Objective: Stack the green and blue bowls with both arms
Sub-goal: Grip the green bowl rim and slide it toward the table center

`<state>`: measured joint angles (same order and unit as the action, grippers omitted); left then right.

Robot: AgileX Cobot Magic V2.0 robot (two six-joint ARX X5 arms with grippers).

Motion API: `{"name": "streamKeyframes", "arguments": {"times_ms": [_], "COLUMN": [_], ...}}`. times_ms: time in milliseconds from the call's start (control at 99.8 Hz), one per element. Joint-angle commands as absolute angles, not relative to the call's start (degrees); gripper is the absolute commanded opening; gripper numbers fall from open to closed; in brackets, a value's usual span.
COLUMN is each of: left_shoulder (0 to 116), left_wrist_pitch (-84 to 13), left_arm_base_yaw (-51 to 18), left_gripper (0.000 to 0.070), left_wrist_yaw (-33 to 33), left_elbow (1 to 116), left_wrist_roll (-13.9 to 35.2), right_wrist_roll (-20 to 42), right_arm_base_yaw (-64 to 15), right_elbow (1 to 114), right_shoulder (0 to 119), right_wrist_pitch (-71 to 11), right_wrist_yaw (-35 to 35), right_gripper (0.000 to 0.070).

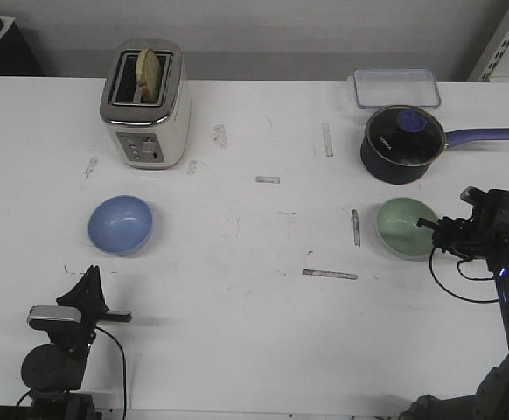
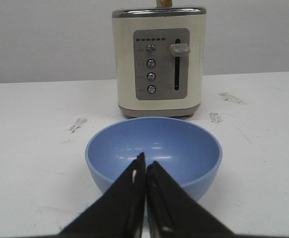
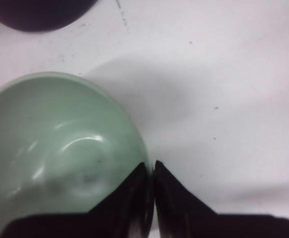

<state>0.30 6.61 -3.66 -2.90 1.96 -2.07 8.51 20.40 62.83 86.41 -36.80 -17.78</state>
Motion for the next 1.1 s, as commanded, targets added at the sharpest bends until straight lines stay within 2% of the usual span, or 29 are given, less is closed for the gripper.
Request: {"name": "streamKeyframes", "arguments": {"times_ms": [0,201,371,541,682,822,1093], "left_shoulder": [0.19,0.19,0.19,0.19,0.19,0.19,0.19], "left_wrist_pitch": [7.38,7.38,7.38,7.38,7.38,7.38,7.38], "left_arm_base_yaw": [-3.66,-3.66,-3.66,-3.66,-3.66,-3.66,-3.66], "left_gripper": [0.0002,0.0002,0.0002,0.0002,0.0002,0.0002,0.0002], "left_wrist_yaw": [-3.03,-3.03,-3.03,-3.03,-3.03,-3.03,-3.03], "left_elbow": [0.73,0.73,0.73,0.73,0.73,0.73,0.73], "left_wrist_roll": [-2.55,-2.55,-2.55,-2.55,-2.55,-2.55,-2.55], "right_wrist_roll": [8.99,11.03,14.13,18.11,21.96,25.71,33.36], "right_arm_base_yaw": [20.58,19.99,15.70,5.52,-5.54,-14.94,-25.76], "right_elbow": [64.07,64.12,64.12,64.12,64.12,64.10,64.10], "right_shoulder": [86.80,82.83,79.22,78.30,78.85,79.53,83.88], "right_wrist_pitch": [-36.42,-36.67,-36.64,-36.45,-35.55,-34.15,-28.67], "right_wrist_yaw": [-17.74,-18.11,-17.96,-15.59,-5.74,1.10,2.59], "right_gripper": [0.0000,0.0000,0.0000,0.0000,0.0000,0.0000,0.0000]}}
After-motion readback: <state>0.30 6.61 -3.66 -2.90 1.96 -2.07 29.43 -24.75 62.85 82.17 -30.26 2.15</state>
